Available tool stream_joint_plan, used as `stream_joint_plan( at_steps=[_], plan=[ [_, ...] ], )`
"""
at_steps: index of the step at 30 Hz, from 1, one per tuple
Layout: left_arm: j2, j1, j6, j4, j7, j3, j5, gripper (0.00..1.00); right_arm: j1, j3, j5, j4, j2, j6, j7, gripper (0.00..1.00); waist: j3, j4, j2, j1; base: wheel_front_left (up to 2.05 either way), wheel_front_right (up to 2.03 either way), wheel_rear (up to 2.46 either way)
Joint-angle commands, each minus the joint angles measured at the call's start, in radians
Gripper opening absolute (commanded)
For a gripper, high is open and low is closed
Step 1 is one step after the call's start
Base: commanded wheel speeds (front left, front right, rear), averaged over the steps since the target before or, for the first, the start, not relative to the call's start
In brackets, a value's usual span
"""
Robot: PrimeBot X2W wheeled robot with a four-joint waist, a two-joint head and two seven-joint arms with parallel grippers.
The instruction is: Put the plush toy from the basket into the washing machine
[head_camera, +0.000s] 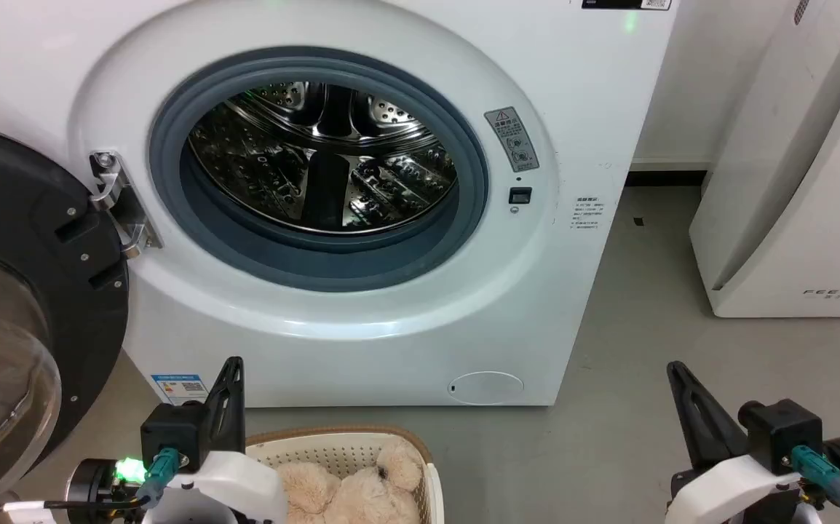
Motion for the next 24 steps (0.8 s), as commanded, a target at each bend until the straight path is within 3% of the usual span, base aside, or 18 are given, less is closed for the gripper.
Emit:
stream_joint_plan(
  at_steps=[1,18,19,24],
  plan=[
    [0.000,-0.001,-0.004,-0.004,0.000,0.003,0.003,0.00,-0.014,0.000,-0.008,-0.004,0.000,-0.001,0.002,0.00,0.000,0.000,0.0000,0.0000,0.00,0.00,0.00],
    [0.000,-0.001,-0.004,-0.004,0.000,0.003,0.003,0.00,-0.014,0.000,-0.008,-0.004,0.000,-0.001,0.002,0.00,0.000,0.000,0.0000,0.0000,0.00,0.00,0.00],
    [0.000,0.000,0.000,0.000,0.000,0.000,0.000,1.00,0.000,0.000,0.001,0.000,0.000,0.000,0.000,1.00,0.000,0.000,0.0000,0.0000,0.00,0.00,0.00],
    [0.000,-0.004,0.010,0.006,-0.011,-0.007,-0.006,1.00,0.001,-0.006,0.016,-0.005,0.000,0.000,-0.011,1.00,0.002,0.000,0.0000,0.0000,0.00,0.00,0.00]
  ],
)
